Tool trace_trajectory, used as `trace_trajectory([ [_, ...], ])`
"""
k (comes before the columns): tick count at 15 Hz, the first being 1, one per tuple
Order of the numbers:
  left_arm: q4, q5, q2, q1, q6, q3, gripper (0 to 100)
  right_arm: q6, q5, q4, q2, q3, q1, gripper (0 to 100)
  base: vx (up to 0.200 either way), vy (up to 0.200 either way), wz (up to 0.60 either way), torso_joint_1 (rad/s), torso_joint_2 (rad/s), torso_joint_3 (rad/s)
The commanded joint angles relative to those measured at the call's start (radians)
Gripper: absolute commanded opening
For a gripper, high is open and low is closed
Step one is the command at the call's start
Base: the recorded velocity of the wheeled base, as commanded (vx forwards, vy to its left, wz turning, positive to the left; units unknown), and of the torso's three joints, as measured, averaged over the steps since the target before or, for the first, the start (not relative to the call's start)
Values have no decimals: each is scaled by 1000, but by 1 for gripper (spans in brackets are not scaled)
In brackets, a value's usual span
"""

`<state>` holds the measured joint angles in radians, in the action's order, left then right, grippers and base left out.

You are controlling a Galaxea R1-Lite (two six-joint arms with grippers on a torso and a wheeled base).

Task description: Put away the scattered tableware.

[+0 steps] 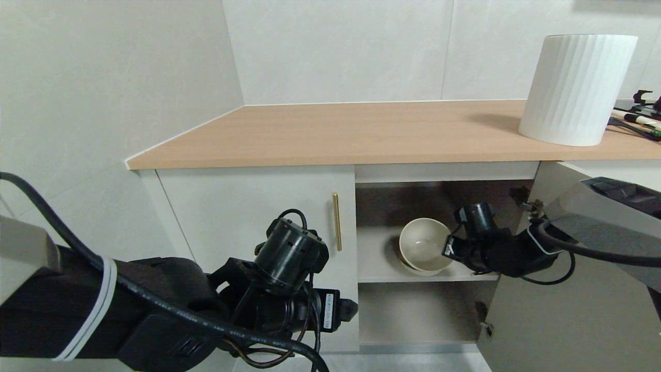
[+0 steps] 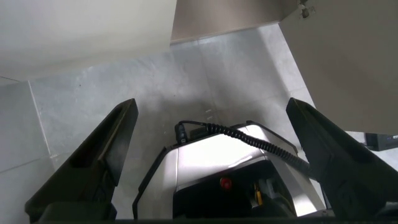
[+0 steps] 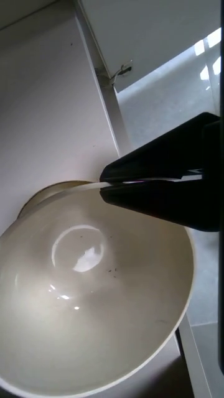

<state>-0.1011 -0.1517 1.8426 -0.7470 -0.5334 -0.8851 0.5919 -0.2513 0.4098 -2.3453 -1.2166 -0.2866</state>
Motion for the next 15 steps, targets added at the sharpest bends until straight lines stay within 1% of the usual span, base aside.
trace_trajectory([
  [1, 0, 0, 1, 0, 0, 2, 100, 0, 0, 0, -6, 0, 0, 100, 0, 0, 0, 0, 0, 0],
  [11, -2, -2, -8, 0, -2, 2, 100, 0, 1, 0, 17, 9, -2, 100, 0, 0, 0, 0, 0, 0],
  [14, 0, -3, -65, 34, -2, 6, 100, -40, 1, -17, 130, 89, -31, 100, 0, 0, 0, 0, 0, 0],
  [15, 0, -5, -124, 64, 0, 31, 100, -75, 6, -52, 207, 138, -55, 100, 0, 0, 0, 0, 0, 0],
])
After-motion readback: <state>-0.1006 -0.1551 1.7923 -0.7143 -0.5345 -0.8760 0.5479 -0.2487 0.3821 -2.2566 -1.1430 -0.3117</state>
